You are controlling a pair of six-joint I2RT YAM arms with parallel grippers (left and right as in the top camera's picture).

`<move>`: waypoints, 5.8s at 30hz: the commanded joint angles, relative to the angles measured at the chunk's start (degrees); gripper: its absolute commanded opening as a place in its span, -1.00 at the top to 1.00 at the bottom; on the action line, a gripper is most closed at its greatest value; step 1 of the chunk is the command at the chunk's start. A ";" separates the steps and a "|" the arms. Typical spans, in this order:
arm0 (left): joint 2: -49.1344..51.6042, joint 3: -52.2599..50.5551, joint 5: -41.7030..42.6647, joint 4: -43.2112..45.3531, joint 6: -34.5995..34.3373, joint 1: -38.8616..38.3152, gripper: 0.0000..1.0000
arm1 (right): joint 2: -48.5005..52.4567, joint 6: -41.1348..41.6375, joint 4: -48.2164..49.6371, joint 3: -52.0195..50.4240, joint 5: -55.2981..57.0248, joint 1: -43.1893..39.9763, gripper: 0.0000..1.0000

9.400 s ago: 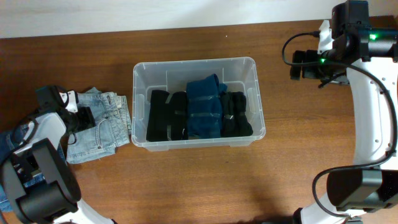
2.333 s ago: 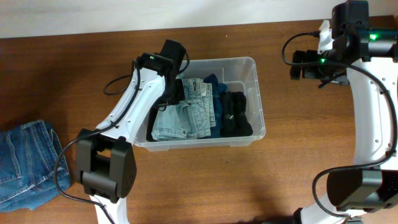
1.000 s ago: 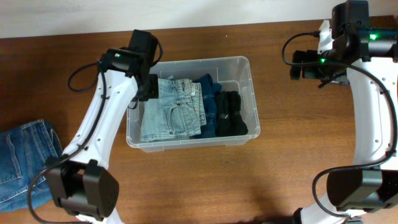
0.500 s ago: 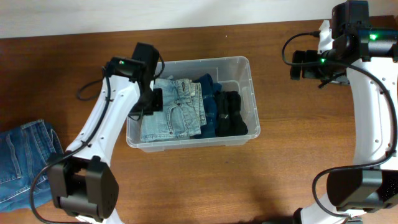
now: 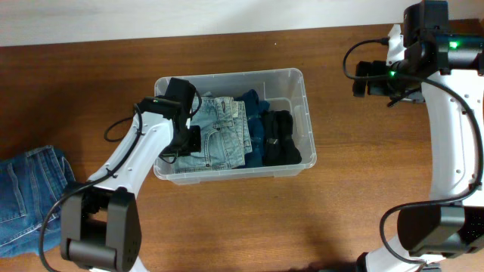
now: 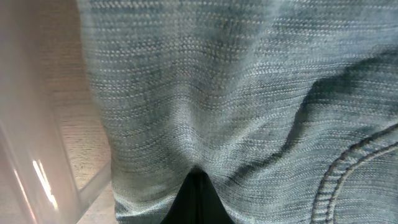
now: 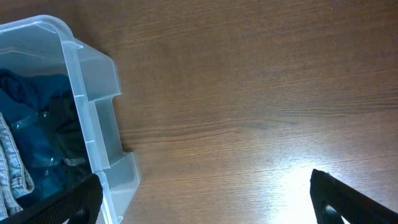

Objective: Pack container

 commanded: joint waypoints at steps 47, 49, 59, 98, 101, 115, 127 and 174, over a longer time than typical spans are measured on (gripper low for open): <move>-8.59 10.78 -14.58 -18.01 -27.58 50.86 0.84 | -0.52 0.00 0.04 0.35 0.26 -0.22 -0.97; -8.59 8.28 -14.60 -17.97 -31.15 53.77 0.84 | -0.52 0.00 0.04 0.37 0.26 -0.22 -0.97; -8.59 -0.66 -15.19 -13.07 -35.17 63.93 0.84 | -0.52 0.00 0.04 0.37 0.26 -0.22 -0.97; -8.59 -12.24 -16.06 0.33 -35.15 64.67 -0.99 | -0.52 0.00 0.04 0.37 0.26 -0.22 -0.97; -8.59 -12.24 -16.04 1.25 -35.15 64.67 -0.99 | -0.52 0.00 0.04 0.37 0.26 -0.22 -0.97; -12.96 -12.15 -13.73 9.84 -21.92 64.67 -0.98 | -0.52 0.00 0.04 0.37 0.26 -0.22 -0.97; -14.16 -12.15 -13.73 14.47 -12.09 64.67 0.99 | -0.52 0.00 0.04 0.37 0.26 -0.22 -0.97; 7.15 -12.17 -2.21 36.30 1.18 73.92 0.99 | -0.52 0.00 0.04 0.37 0.26 -0.22 -0.97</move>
